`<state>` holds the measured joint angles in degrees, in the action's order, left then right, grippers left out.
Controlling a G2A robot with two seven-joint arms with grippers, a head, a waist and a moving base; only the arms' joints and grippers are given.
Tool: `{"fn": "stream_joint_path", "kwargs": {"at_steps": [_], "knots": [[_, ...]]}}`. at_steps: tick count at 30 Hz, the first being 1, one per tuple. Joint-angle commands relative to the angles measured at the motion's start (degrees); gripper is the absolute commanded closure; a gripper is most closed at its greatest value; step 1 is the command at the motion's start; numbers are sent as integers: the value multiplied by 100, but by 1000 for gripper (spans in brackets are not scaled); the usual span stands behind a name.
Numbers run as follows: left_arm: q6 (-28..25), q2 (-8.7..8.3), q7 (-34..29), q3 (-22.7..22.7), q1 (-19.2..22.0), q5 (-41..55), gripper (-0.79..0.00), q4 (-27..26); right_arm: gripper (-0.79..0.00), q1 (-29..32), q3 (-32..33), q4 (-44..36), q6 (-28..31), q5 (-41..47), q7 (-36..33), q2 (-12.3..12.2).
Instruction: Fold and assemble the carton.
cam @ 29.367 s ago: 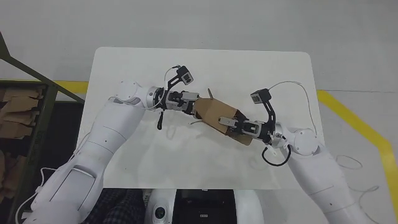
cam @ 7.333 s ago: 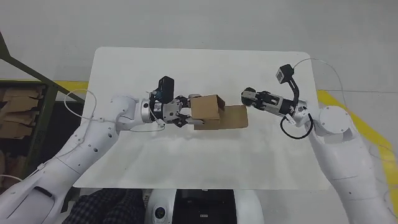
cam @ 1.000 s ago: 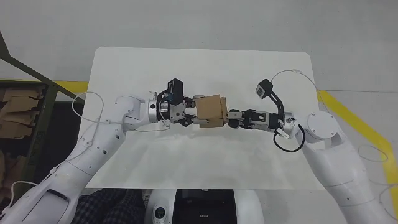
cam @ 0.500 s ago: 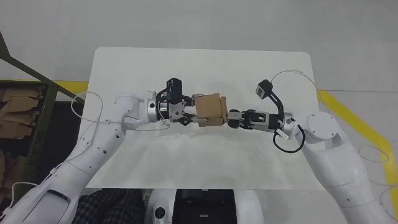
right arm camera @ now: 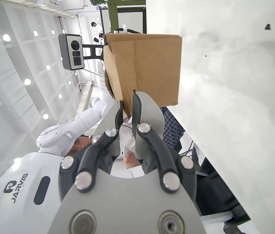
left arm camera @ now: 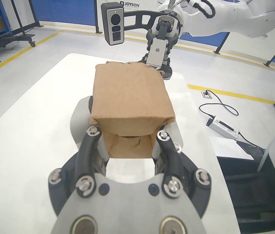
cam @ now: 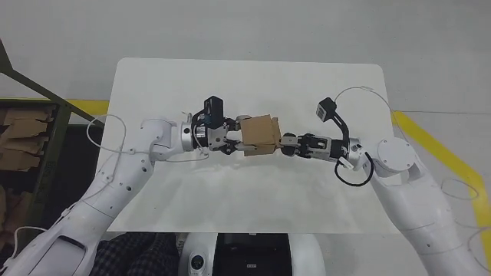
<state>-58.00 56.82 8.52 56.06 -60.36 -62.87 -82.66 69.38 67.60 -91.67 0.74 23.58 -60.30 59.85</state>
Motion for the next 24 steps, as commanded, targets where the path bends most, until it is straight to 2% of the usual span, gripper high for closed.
{"fn": "stream_joint_path", "kwargs": {"at_steps": [1,24], "knots": [[0,1,7,12,-11,-4,-302,-3,-43,-4,-3,10,6,14,-1,1],[0,27,31,98,-91,-252,-308,-107,-37,-178,-184,-10,-101,6,32,30]]}}
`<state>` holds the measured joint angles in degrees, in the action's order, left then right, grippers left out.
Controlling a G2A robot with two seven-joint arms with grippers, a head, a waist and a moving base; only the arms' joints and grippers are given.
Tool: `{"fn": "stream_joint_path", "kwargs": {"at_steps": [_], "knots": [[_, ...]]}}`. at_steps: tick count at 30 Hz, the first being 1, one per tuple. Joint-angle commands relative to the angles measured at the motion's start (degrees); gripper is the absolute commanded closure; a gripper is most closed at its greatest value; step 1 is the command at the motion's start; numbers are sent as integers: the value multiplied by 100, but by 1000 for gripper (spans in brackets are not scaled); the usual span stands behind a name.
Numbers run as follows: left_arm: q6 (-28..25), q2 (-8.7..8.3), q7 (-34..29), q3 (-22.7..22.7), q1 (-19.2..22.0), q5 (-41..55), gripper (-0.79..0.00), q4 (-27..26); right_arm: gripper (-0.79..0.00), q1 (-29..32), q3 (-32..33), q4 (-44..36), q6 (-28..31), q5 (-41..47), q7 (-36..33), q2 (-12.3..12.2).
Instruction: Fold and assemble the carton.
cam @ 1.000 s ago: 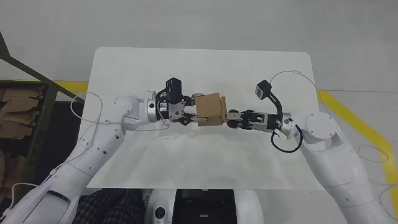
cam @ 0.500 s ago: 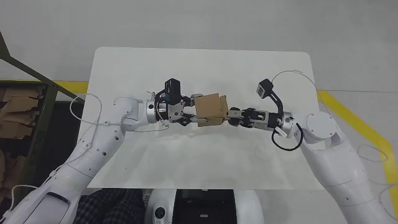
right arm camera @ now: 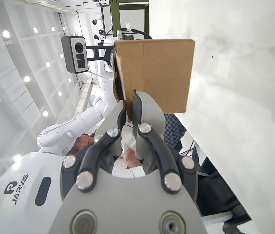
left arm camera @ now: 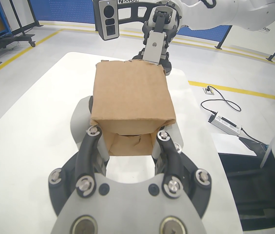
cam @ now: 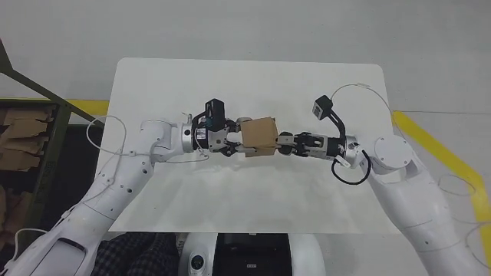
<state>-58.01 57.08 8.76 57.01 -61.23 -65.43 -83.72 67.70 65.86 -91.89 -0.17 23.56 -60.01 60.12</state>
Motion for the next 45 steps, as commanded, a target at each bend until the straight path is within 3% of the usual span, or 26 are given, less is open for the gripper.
{"fn": "stream_joint_path", "kwargs": {"at_steps": [1,16,30,45], "knots": [[1,2,7,5,-3,3,-308,-3,-37,-25,-24,22,-12,10,8,6],[1,15,30,-11,23,149,-311,110,-123,-52,-14,57,61,187,51,20],[1,-10,-2,-13,35,319,-314,161,-55,70,112,-29,110,203,39,-10],[1,-8,-62,-29,49,329,-317,112,-37,-56,-111,-34,45,39,76,24]]}}
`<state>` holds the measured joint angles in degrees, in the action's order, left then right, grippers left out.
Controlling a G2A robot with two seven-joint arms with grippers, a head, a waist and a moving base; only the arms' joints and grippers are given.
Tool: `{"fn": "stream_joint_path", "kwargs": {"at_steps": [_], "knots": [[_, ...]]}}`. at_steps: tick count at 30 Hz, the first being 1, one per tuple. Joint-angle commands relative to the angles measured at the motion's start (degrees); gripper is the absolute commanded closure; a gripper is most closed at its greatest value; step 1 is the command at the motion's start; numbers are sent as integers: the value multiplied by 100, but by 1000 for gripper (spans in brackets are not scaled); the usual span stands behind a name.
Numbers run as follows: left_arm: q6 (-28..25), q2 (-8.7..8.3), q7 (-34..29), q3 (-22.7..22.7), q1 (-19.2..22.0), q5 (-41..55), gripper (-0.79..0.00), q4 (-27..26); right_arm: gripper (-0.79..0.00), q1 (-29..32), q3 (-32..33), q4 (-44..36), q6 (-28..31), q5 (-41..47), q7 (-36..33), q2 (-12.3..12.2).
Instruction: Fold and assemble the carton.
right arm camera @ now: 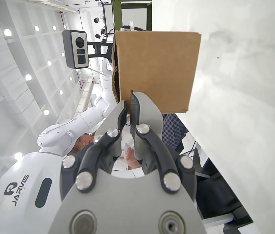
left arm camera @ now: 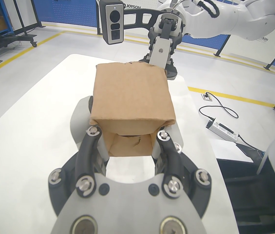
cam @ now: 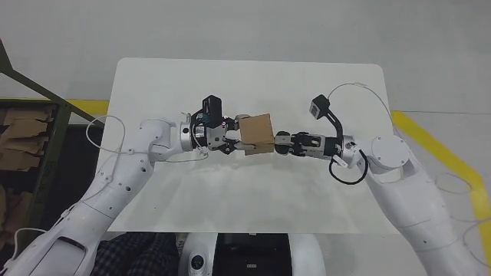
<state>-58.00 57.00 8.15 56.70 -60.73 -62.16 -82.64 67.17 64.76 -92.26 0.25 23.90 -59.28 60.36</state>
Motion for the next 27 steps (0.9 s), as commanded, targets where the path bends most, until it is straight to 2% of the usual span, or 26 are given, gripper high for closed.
{"fn": "stream_joint_path", "kwargs": {"at_steps": [1,6,10,20,23,24,25,26,27], "knots": [[0,1,-2,2,-3,5,-317,11,-37,-1,6,10,6,-1,8,-1],[0,-1,-22,15,-7,5,-317,119,-34,67,167,54,45,46,57,-27],[63,20,-69,-3,11,-22,-317,398,-28,153,317,93,50,14,138,-56],[547,146,-97,-344,156,-827,-320,937,-43,321,402,29,307,-33,72,-84],[588,178,9,-426,207,-1024,-345,1068,-40,335,387,55,345,-29,71,-82],[595,187,52,-446,213,-1071,-388,1120,-40,339,383,63,358,-26,68,-81],[609,194,66,-464,226,-1127,-603,1171,-37,343,381,74,365,-19,63,-81],[622,200,77,-485,237,-1190,-717,1215,-37,345,379,83,369,-19,60,-81],[616,208,103,-503,240,-1211,-785,1264,-34,347,376,90,376,-16,57,-81]]}}
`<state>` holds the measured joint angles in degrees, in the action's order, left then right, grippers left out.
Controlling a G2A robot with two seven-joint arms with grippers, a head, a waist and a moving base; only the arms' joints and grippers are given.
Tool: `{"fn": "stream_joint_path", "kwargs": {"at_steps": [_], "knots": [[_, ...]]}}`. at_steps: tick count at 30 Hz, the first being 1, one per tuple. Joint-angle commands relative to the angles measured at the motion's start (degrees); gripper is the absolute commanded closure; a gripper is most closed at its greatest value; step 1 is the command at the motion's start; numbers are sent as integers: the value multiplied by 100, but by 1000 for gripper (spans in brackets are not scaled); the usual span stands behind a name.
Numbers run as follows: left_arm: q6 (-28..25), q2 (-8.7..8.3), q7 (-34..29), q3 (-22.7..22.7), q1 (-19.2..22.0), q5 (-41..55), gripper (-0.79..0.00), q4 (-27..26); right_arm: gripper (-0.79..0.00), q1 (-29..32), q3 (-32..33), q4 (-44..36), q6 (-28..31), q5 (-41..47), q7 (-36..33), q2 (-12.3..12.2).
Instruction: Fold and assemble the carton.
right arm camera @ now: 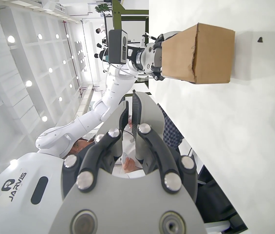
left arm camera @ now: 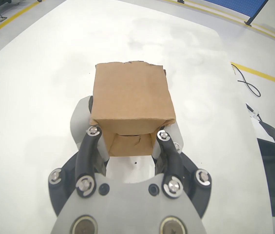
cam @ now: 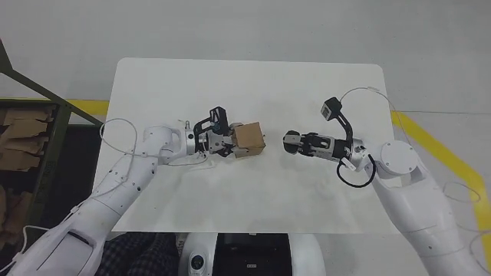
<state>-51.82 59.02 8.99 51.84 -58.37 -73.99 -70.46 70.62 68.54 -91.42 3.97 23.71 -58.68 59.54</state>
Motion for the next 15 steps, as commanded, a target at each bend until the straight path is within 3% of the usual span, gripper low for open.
{"fn": "stream_joint_path", "kwargs": {"at_steps": [1,8,15], "knots": [[-6,13,37,-30,13,-49,-785,95,-28,5,-6,12,14,9,-5,1],[-63,16,243,36,17,-63,-785,232,-25,-11,-70,93,56,28,-27,12],[-300,-92,605,389,-208,67,-785,55,0,-127,-181,276,114,25,3,42]]}}
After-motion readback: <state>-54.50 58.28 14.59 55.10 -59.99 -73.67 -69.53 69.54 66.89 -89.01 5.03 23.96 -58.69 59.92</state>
